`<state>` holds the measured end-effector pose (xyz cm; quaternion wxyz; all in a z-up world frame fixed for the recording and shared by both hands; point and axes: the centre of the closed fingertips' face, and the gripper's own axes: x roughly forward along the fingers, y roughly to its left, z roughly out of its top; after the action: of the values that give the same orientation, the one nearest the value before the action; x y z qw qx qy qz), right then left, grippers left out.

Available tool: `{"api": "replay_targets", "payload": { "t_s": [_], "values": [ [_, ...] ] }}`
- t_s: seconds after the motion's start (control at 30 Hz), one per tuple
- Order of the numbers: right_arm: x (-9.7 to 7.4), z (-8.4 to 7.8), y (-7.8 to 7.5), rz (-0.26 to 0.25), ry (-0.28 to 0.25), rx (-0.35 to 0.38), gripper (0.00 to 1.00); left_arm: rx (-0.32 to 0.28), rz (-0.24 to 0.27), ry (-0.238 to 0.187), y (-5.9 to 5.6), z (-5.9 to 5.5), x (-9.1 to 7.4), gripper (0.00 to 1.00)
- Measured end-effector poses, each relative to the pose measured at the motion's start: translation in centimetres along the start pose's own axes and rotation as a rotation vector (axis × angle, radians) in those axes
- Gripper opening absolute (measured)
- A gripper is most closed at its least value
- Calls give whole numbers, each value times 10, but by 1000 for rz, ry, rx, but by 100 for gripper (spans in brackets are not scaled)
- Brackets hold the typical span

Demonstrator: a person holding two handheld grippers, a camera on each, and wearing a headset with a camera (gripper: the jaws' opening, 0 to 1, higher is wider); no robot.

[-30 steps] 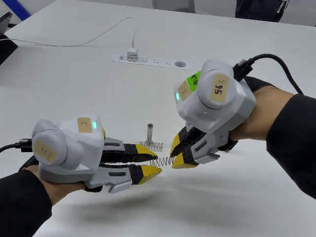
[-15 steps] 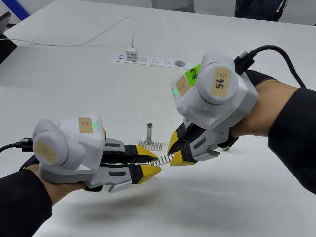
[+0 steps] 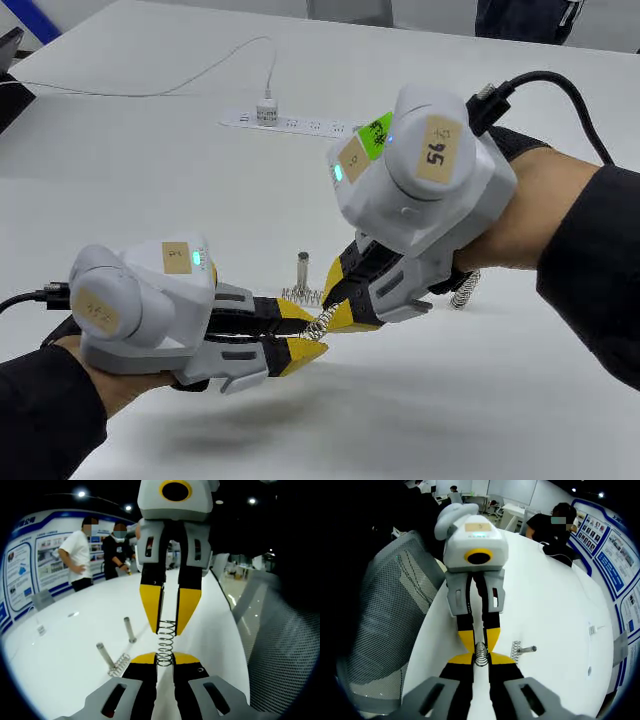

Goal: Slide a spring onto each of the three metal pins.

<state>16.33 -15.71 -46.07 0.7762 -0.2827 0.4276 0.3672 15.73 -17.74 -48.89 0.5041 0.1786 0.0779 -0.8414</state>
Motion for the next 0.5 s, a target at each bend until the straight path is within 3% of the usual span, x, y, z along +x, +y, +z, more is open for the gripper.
{"api": "replay_targets", "payload": {
  "t_s": [0.5],
  "values": [
    [2, 10, -2, -1, -26, 16, 12, -5, -6, -4, -2, 1, 1, 11]
  ]
}}
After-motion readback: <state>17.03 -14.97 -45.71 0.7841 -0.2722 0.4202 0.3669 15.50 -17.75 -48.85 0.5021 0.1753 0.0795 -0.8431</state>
